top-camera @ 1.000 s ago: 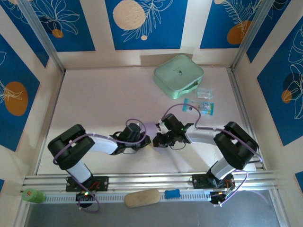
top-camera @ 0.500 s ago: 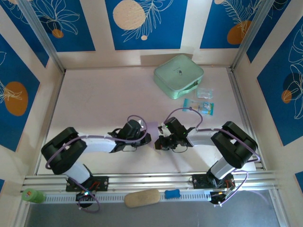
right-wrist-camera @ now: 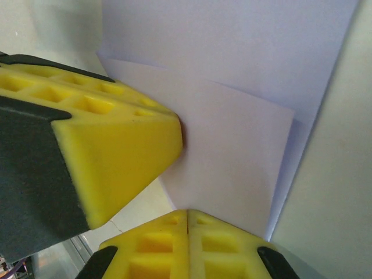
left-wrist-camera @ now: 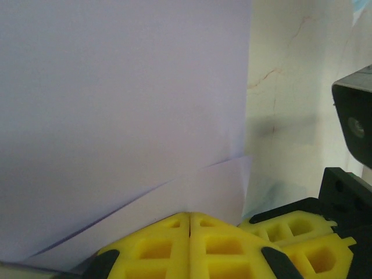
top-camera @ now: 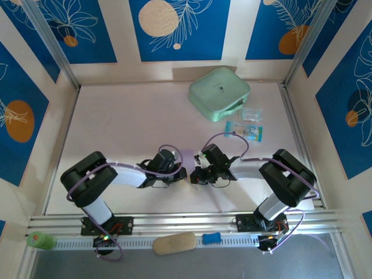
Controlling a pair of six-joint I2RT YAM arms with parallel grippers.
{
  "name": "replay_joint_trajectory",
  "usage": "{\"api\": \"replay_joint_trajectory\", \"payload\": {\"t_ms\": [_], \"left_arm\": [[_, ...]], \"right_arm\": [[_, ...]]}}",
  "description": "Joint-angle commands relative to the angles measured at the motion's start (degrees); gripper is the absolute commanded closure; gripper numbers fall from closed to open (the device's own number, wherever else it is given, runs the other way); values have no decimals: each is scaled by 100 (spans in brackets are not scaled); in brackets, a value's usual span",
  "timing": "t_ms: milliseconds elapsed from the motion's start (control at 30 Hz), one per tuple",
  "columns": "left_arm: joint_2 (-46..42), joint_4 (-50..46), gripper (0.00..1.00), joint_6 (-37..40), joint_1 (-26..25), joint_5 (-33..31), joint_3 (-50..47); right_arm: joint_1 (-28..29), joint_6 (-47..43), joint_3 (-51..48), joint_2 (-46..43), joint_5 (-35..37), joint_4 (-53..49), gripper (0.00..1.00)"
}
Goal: Fold a paper plane with a square sheet of paper (pick it up from the middle)
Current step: Third fold the triangle at the center of the table.
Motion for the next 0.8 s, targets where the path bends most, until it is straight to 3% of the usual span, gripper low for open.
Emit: {"api": "replay_joint_trajectory", "payload": {"t_ms": [0,233,600,767], "left_arm": [[85,65,100,-138,129,-164,-291],[-89,295,100,219,571,151,-458],[-543,-947,100,561,1353,178,-369],[-898,-1369,100,678,1399,270,-120]], "right_arm": [[-32,-9,-167,154,306,-576,100],[-43,-172,-218,149,319,-616,100],[-38,-225,-245,84,216,-524,100],[-38,-225,-222,75,196,-528,100]]}}
